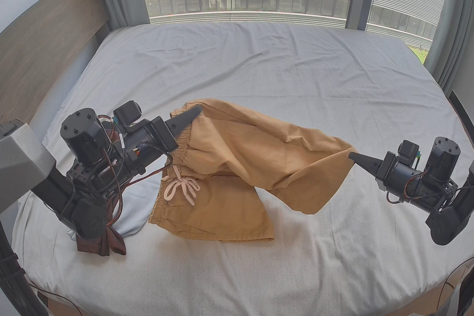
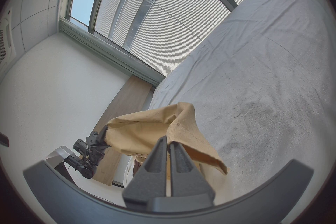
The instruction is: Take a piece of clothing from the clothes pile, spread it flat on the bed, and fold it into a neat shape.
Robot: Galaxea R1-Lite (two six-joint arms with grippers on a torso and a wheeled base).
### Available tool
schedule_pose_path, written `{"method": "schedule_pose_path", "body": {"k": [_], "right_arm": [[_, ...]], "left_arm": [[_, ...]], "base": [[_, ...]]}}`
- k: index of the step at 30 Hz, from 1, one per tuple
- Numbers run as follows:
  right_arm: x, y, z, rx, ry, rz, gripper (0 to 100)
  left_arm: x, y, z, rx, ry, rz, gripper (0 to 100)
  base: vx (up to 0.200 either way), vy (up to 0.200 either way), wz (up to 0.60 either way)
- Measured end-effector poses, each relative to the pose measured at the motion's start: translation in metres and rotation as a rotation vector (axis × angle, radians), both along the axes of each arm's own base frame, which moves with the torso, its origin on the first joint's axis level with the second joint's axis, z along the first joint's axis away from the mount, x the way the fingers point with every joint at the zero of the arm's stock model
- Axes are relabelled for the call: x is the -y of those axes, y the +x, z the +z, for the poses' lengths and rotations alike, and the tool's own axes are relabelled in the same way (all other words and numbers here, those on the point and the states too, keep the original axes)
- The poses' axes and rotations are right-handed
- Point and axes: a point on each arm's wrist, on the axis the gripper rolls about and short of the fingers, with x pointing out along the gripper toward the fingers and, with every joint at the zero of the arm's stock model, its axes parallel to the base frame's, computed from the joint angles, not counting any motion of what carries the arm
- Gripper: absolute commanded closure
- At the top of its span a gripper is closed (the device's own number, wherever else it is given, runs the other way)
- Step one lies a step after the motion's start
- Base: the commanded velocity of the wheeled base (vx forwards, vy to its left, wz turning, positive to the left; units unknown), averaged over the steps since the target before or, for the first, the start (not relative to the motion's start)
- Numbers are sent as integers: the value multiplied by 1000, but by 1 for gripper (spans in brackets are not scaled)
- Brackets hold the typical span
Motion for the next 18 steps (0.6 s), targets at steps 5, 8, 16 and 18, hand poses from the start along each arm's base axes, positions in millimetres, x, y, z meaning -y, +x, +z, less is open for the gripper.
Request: {"method": "schedule_pose_path", "body": {"k": [5,8,16,18], "right_arm": [[4,-1,5,7,-1,-1,100],[5,2,-2,-8,-8,-5,100],[3,14,-38,-90,-33,-4,100],[2,16,-47,-115,-38,-1,100]], "left_arm": [[-4,0,-18,-61,23,12,100],[-5,0,-26,-84,32,15,100],[-11,6,-48,-130,53,35,100],[-11,7,-51,-137,56,37,100]], "base": [[0,0,0],[0,0,0],[0,0,0],[0,0,0]]}}
